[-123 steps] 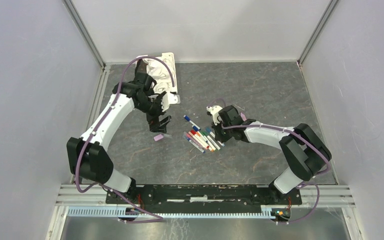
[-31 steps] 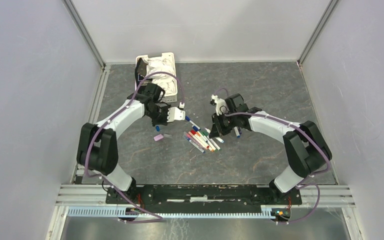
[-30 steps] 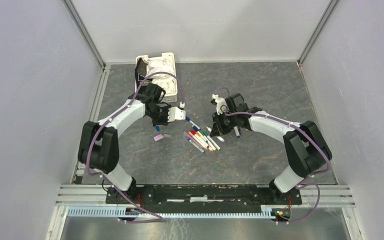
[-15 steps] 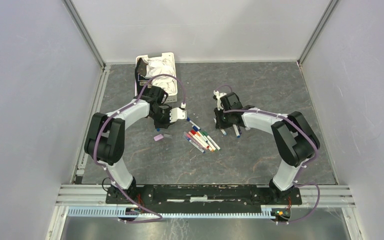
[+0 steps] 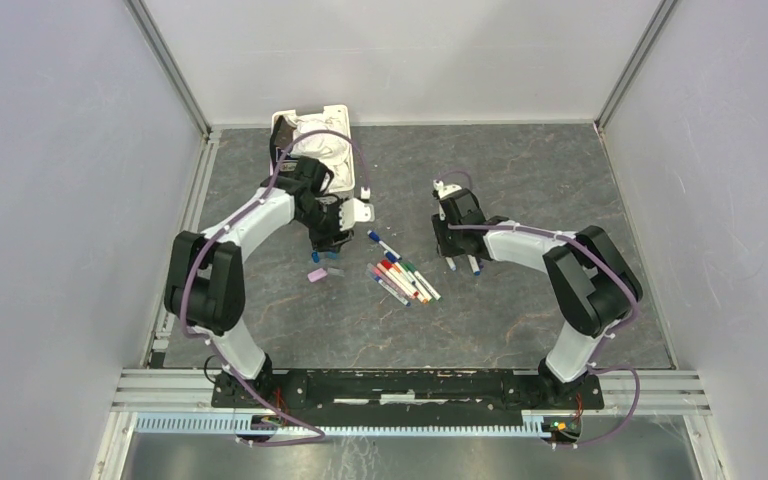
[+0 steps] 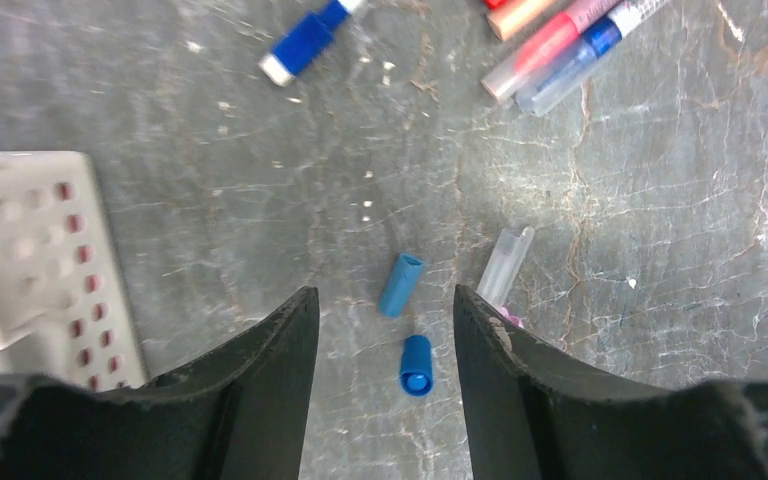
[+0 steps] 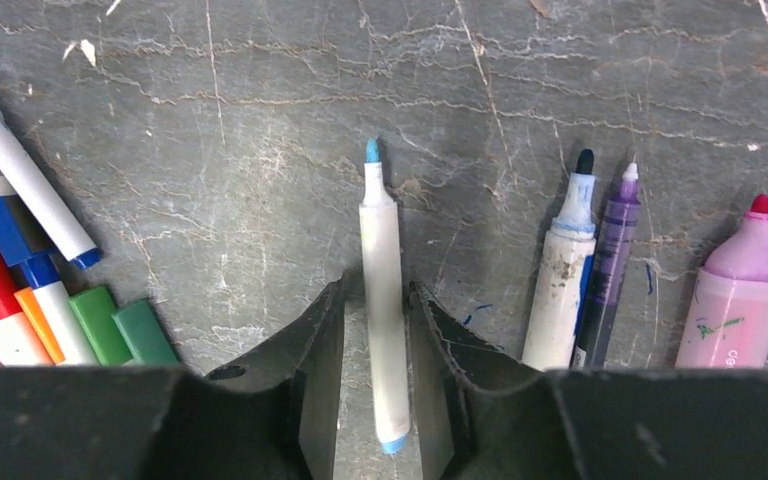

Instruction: Open the pen caps

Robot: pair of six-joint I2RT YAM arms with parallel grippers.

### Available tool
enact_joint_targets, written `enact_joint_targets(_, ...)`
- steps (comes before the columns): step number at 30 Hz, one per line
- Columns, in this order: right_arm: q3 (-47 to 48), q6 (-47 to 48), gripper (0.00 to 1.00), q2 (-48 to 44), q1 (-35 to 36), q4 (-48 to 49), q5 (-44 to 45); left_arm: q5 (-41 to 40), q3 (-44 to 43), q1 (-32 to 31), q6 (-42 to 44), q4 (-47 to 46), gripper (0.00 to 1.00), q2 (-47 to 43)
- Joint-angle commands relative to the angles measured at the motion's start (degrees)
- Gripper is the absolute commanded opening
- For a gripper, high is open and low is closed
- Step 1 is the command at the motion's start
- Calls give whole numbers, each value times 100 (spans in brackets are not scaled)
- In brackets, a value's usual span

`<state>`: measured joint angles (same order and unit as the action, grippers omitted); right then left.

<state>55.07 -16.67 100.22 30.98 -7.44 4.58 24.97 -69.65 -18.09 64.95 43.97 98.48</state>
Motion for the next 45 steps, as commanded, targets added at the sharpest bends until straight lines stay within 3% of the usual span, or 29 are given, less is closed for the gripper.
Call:
enact_joint_targets(1,-172,-120,36,-254,38,-172,413,580,-698,144,-474,469,59,-492)
enact_joint_targets(2,-156,-129,36,-317,38,-209,473,610,-827,165,-523,557,60,-542)
enact_joint_targets(5,-11,-132,37,-551,136,-325,774,579,-1205,166,-417,982,80,-706)
enact_joint_targets(11,904,178,43,-579,552,-520,792,316,-1636,202,-324,1198,85,-1229)
enact_joint_targets(15,1683,462,48,-100,855,-612,140,507,-1608,358,-891,540,86,-1688)
enact_joint_targets(18,2202,672,51,371,1009,-742,-235,337,-1676,393,-1575,79,99,-1822)
enact_joint_targets(23,2773,885,52,1093,1153,-874,-632,215,-1807,480,-2155,46,100,-1824)
enact_joint_targets(31,3212,1130,52,1805,1210,-1060,-624,-296,-1425,746,-3322,-939,100,-2370)
enact_joint_targets(34,3190,1157,47,1875,1221,-1023,-543,-246,-1174,755,-3167,-1076,100,-2554)
enact_joint_targets(40,3192,1219,39,2067,1203,-967,-532,638,-1236,752,-2568,-76,100,-2397)
enact_joint_targets(45,3249,1209,34,2224,1211,-952,-519,1091,-909,745,-2329,137,100,-2437)
